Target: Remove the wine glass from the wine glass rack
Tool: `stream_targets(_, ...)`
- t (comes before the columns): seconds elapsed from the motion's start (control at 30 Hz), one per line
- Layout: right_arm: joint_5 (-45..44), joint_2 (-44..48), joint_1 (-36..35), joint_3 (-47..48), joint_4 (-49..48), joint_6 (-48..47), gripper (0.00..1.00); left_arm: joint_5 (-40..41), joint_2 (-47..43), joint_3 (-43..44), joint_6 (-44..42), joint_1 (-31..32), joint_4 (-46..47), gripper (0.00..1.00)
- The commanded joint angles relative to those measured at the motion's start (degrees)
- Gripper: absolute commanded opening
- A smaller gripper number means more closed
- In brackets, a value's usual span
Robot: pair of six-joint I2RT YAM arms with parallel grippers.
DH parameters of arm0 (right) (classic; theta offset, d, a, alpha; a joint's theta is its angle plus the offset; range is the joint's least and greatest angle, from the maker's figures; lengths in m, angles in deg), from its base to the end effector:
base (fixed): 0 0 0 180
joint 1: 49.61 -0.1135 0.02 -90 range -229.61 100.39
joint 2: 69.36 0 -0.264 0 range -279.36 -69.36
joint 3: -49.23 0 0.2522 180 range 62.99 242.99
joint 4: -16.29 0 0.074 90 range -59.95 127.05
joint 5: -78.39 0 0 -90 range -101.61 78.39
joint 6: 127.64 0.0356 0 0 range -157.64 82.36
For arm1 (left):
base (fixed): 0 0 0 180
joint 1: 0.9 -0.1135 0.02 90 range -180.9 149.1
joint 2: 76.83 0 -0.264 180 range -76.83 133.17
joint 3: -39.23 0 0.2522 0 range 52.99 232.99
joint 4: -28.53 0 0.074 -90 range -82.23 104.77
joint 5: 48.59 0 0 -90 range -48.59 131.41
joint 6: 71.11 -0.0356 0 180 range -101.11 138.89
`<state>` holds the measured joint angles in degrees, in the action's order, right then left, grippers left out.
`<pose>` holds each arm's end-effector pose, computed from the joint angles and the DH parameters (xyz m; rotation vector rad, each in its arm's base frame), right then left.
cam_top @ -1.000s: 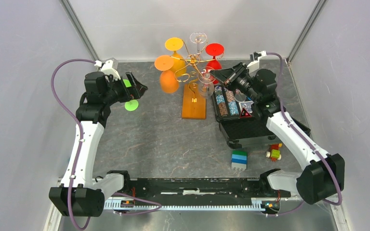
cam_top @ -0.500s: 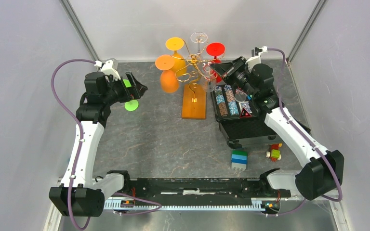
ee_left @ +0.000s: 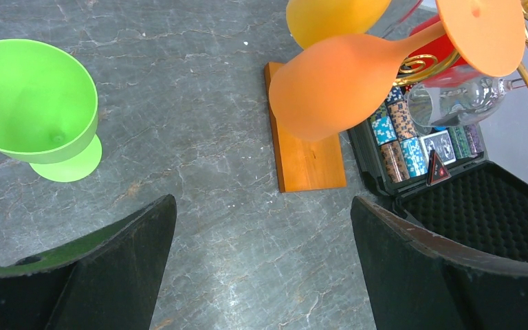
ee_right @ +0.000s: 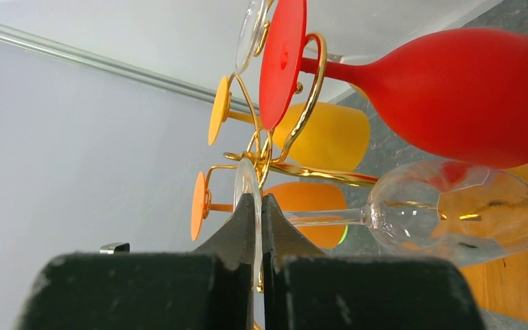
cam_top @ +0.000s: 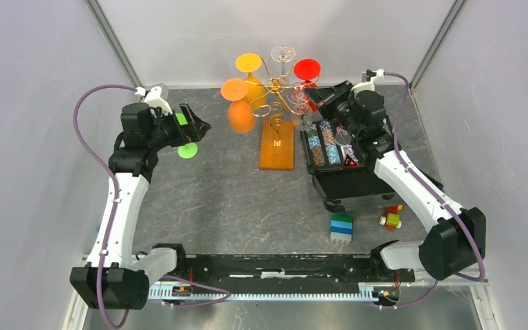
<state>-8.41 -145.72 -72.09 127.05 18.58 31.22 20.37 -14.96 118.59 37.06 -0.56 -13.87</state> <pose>0.2944 0.1240 0.3749 0.6411 1.6182 1.2607 0.2332 -0.0142 0.3769 -0.0760 2.0194 -0.5738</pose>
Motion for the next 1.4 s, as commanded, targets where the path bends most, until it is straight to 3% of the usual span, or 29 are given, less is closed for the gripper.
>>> stream_targets(0.0,-2.85,1.33,0.11,1.75,-3.79,1.33,0.01,0.38,-1.30,0.05,1.49,-0.25,0.83,1.00)
stream_targets(0.5,-9.15,14.78,0.10,-7.20,-1.04,3.17,0.00,-2.64,-2.11,0.24,2.81,-0.25,1.22,1.00)
stream_targets(0.67,-8.80,21.92,0.07,-12.46,0.74,3.61,0.00,-7.45,-3.99,-1.19,4.64,-0.25,1.46,1.00)
stream_targets(0.77,-6.94,25.69,0.09,-15.21,1.29,4.11,0.00,-15.64,-5.36,-2.67,4.97,-0.25,2.68,1.00)
stream_targets(0.93,-3.39,32.44,0.07,-20.27,1.40,6.78,0.00,-26.42,-9.06,-8.75,11.52,-0.23,10.50,1.00)
stream_targets(1.07,2.24,36.25,0.07,-22.31,0.23,9.52,0.00,-30.53,-11.84,-14.05,19.83,0.16,19.25,1.00)
stream_targets(1.37,9.62,43.21,0.07,-27.94,-5.49,17.76,0.00,-26.70,-14.93,-23.15,37.18,7.39,37.60,1.00)
